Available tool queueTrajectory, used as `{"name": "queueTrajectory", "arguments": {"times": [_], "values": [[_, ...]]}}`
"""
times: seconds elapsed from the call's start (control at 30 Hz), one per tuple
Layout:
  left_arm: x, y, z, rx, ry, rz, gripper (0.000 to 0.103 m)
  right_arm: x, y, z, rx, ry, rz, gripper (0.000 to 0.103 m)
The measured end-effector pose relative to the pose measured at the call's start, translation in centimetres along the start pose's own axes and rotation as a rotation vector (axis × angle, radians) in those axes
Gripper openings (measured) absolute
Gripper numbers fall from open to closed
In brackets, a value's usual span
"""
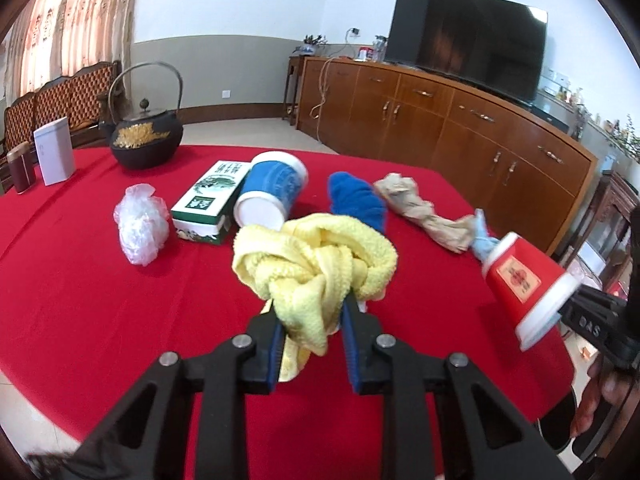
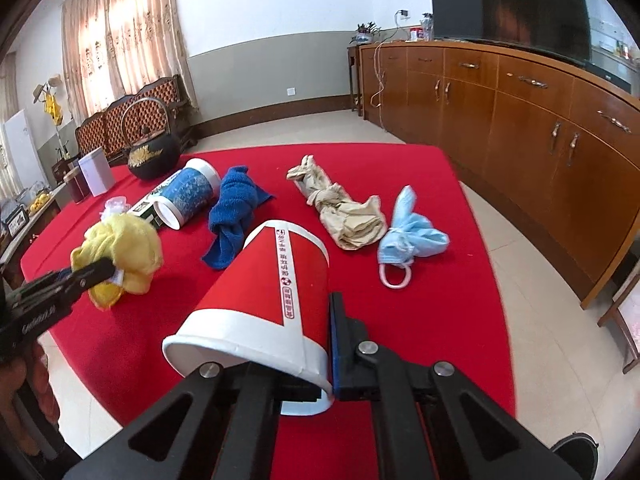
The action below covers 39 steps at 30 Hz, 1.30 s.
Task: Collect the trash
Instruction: 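Carry the red cup and yellow towel in both grippers over the black bin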
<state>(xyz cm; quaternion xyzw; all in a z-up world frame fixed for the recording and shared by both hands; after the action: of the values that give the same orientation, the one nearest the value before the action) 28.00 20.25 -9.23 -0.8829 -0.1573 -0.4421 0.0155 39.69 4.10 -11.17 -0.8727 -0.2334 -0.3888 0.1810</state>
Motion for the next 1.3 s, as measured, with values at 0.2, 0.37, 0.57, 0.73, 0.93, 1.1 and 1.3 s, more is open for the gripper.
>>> {"name": "queueTrajectory", "arguments": {"times": [0.2, 0.37, 0.57, 0.73, 0.93, 1.1, 1.3], "values": [[-0.9, 1.9, -3.1, -0.016, 0.024, 0.013, 0.026, -1.1, 1.0, -3.9, -0.025, 0.022, 0.024, 0.003], [-2.1, 4.1, -5.4, -0.041, 0.034, 0.045, 0.026, -2.7, 1.7, -6.9, -0.044, 0.032, 0.032, 0.003], [-3.4, 6.9, -7.0, -0.088, 0.030, 0.076, 0.026, -4.5, 3.7, -10.6, -0.077, 0.052, 0.067, 0.003], [-3.8, 10.0, -8.0, -0.130, 0.034, 0.109, 0.026, -5.7, 6.0, -13.6, -0.114, 0.071, 0.101, 0.003], [-4.1, 14.9, -8.7, -0.197, 0.041, 0.164, 0.026, -7.2, 9.8, -17.2, -0.172, 0.092, 0.149, 0.003], [-4.8, 19.0, -8.9, -0.259, 0.031, 0.214, 0.026, -8.9, 13.5, -20.1, -0.228, 0.102, 0.199, 0.003], [-6.3, 24.0, -8.8, -0.329, 0.009, 0.271, 0.026, -11.5, 18.0, -23.0, -0.291, 0.100, 0.258, 0.003]]}}
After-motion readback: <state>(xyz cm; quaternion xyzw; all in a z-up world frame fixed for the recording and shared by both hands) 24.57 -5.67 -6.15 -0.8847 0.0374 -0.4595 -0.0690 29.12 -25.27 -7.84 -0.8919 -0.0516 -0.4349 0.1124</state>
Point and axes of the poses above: each gripper's, at about its wrist camera, not at the fingertips, and z roughly the way its jaws point, y to its right, x to its top, the point moved 9 cm from there along z, roughly the way its jaws point, and after that the axes turned 5 degrees about x, right-handed, at the moved point
